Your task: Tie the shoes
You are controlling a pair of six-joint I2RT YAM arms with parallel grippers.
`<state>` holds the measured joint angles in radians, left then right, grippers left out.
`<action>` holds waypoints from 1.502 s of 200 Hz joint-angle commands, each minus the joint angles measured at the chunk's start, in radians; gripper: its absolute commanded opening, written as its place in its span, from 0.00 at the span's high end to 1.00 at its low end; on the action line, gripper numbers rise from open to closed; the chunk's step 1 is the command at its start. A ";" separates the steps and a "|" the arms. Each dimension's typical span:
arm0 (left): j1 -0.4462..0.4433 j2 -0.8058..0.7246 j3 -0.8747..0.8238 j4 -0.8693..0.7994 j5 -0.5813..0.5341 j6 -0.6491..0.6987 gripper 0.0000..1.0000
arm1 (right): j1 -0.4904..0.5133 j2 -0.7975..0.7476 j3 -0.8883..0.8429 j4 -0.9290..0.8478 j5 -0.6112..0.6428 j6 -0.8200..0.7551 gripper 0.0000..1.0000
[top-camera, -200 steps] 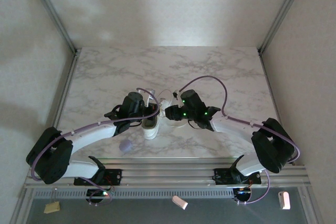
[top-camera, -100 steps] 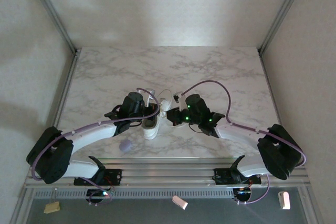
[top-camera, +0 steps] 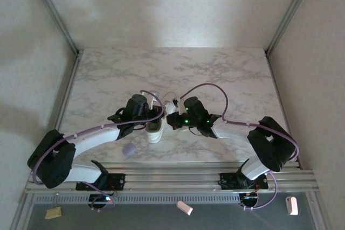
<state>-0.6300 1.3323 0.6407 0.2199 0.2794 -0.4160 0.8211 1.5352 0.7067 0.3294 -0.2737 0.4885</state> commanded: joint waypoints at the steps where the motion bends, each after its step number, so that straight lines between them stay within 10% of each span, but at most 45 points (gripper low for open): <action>1: -0.010 0.000 0.002 0.019 -0.026 -0.010 1.00 | 0.008 -0.056 -0.013 0.044 0.089 0.022 0.89; 65: -0.009 0.020 0.004 0.049 -0.030 -0.038 1.00 | 0.009 -0.113 -0.117 -0.106 0.315 0.034 0.68; 107: -0.010 0.020 0.004 0.051 -0.027 -0.036 1.00 | 0.008 -0.049 -0.015 -0.357 0.464 -0.001 0.75; 183: -0.010 0.024 0.009 0.047 -0.022 -0.030 1.00 | 0.012 0.159 0.097 -0.284 0.290 -0.030 0.82; 300: -0.010 0.021 0.004 0.047 -0.028 -0.028 1.00 | 0.227 0.077 -0.084 -0.190 0.191 0.093 0.83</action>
<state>-0.6315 1.3510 0.6407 0.2531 0.2642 -0.4423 0.9768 1.6318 0.6781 0.1448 0.0254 0.5343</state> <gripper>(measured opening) 0.038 0.168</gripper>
